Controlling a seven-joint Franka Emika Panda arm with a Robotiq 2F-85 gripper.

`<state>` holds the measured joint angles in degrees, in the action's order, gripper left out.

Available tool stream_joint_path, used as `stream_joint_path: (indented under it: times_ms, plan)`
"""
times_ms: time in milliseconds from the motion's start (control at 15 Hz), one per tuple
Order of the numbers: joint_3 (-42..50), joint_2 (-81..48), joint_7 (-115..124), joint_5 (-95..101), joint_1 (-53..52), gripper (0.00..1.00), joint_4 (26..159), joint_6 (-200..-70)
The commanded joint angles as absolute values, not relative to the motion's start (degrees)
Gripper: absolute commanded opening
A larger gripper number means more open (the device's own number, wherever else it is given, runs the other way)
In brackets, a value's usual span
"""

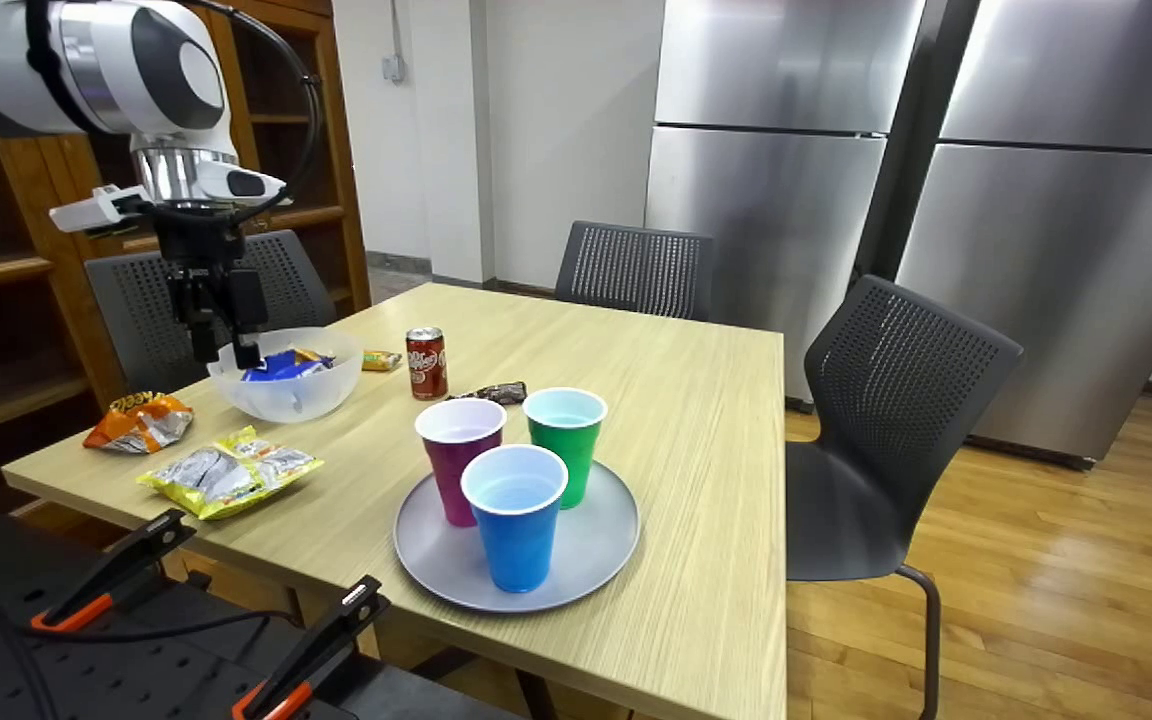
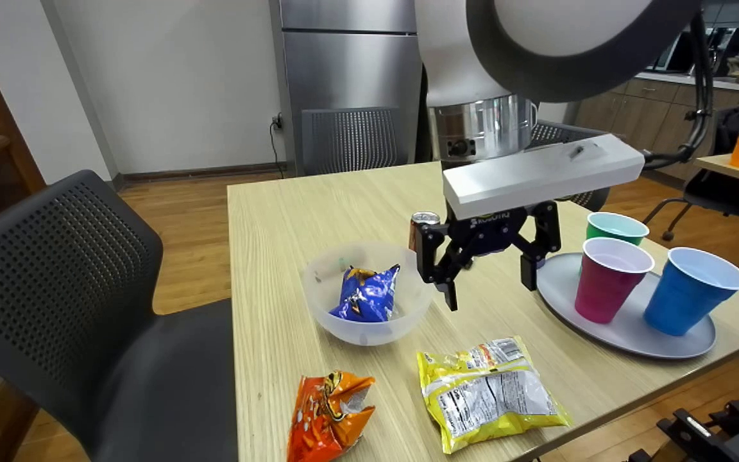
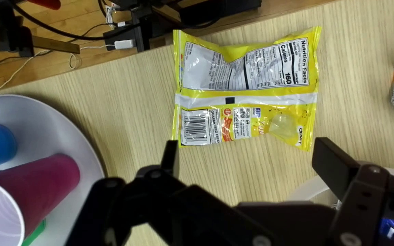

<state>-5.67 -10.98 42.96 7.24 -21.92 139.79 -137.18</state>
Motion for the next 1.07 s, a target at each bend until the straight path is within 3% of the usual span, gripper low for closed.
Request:
stream_joint_path:
  times_ms: [0,1000]
  plan:
    - [-7.3,-11.7,49.6,8.2,-21.6,1.00,141.6,-141.1]
    - [-7.0,-16.8,66.4,5.2,-22.9,1.00,147.9,-154.6]
